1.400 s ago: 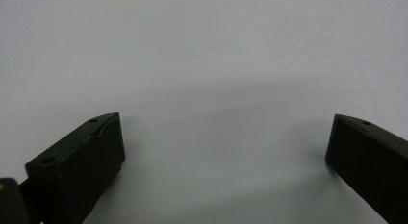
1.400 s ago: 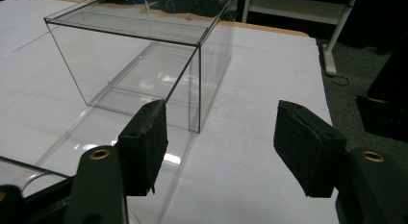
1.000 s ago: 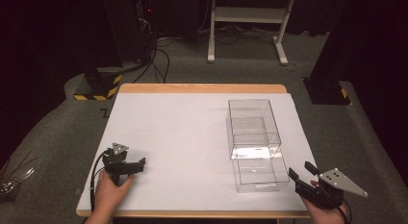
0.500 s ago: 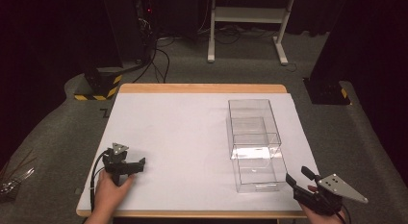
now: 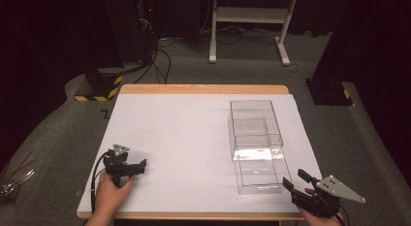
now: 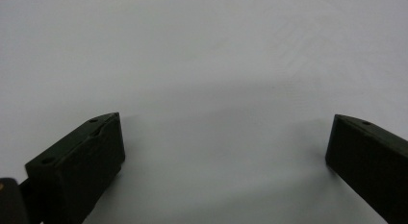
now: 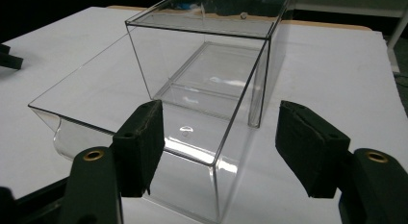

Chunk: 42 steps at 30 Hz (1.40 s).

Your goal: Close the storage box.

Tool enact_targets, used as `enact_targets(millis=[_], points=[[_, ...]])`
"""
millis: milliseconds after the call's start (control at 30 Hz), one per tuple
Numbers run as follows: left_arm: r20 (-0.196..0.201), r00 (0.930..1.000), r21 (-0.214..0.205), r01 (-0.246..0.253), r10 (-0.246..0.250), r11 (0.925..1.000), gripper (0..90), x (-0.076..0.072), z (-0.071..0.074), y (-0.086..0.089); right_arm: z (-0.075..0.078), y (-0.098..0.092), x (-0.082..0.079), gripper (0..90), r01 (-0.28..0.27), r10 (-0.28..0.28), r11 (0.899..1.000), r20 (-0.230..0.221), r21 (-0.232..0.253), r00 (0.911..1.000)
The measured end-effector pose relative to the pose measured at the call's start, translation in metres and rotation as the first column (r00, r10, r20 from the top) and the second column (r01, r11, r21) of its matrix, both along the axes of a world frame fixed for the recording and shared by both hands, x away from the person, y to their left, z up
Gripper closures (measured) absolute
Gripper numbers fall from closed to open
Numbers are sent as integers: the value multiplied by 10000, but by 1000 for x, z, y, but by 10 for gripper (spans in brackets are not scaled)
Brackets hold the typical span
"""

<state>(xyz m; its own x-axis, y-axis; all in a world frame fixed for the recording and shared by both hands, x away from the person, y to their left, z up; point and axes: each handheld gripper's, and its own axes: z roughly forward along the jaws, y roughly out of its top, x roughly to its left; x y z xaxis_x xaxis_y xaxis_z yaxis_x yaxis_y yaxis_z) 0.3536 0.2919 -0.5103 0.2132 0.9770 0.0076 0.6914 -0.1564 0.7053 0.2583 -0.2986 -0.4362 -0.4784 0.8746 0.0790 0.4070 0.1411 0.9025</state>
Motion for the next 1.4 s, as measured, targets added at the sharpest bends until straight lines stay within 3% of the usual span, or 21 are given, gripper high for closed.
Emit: enact_targets(millis=[133,300,733,967,1067,1200,1400], points=[[-2,10000,1,1,-1,10000,2,0,0,0,-6,1,-6,344,6,-6,10000,-107,55,9999],[0,10000,0,-1,1,10000,2,0,0,0,-11,4,-6,341,9,-15,9997,-248,-227,9997],[-9,10000,-2,-4,4,10000,2,0,0,0,-12,10,1,347,335,-331,9986,96,-408,9994],[-2,10000,0,1,-1,10000,2,0,0,0,-11,8,5,359,456,-452,9986,127,-265,9989],[-2,10000,3,2,-2,10000,2,0,0,0,-16,7,3,359,338,-342,9989,-121,-312,9993],[-3,10000,2,0,0,10000,2,0,0,0,-23,12,5,362,299,-332,9961,-394,-828,9987],[-11,10000,-3,0,0,10000,2,0,0,0,-30,18,11,351,172,-235,9950,-626,-983,9978]])
